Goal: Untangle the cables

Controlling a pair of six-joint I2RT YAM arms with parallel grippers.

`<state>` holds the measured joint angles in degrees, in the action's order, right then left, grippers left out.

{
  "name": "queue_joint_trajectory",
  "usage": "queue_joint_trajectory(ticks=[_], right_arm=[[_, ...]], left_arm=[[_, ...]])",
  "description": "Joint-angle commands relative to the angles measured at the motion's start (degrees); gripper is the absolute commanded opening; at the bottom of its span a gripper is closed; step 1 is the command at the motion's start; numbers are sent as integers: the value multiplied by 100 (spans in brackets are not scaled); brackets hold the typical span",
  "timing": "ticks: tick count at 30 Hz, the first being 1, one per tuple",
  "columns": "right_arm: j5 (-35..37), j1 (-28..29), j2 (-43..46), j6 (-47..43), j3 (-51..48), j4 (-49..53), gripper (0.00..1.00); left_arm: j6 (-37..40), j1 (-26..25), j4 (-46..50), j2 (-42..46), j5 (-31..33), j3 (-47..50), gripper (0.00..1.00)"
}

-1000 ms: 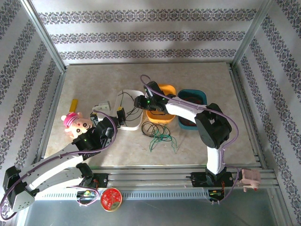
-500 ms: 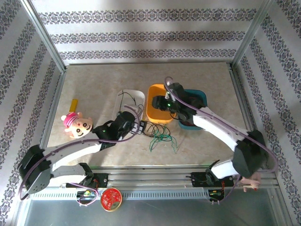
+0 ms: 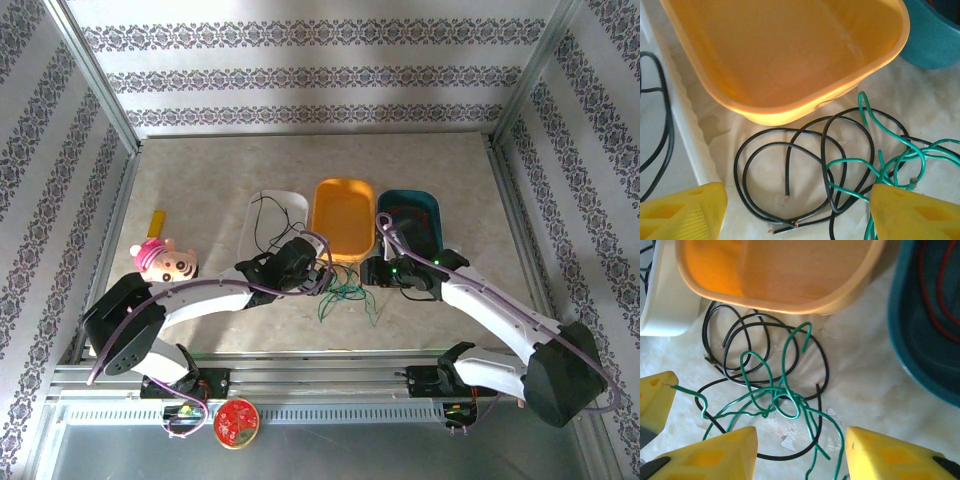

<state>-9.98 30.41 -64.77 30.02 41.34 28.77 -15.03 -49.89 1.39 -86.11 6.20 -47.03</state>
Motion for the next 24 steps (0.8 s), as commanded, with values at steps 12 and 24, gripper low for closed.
queue_joint_trajectory(ticks=[12, 24], right_arm=[[-55, -79, 268, 9, -135, 49, 48], [-796, 61, 370, -295, -291, -56, 50]], left_arm=[[-79, -153, 173, -1222, -141, -924, 62], [-128, -170, 554, -1734, -233, -1153, 48]])
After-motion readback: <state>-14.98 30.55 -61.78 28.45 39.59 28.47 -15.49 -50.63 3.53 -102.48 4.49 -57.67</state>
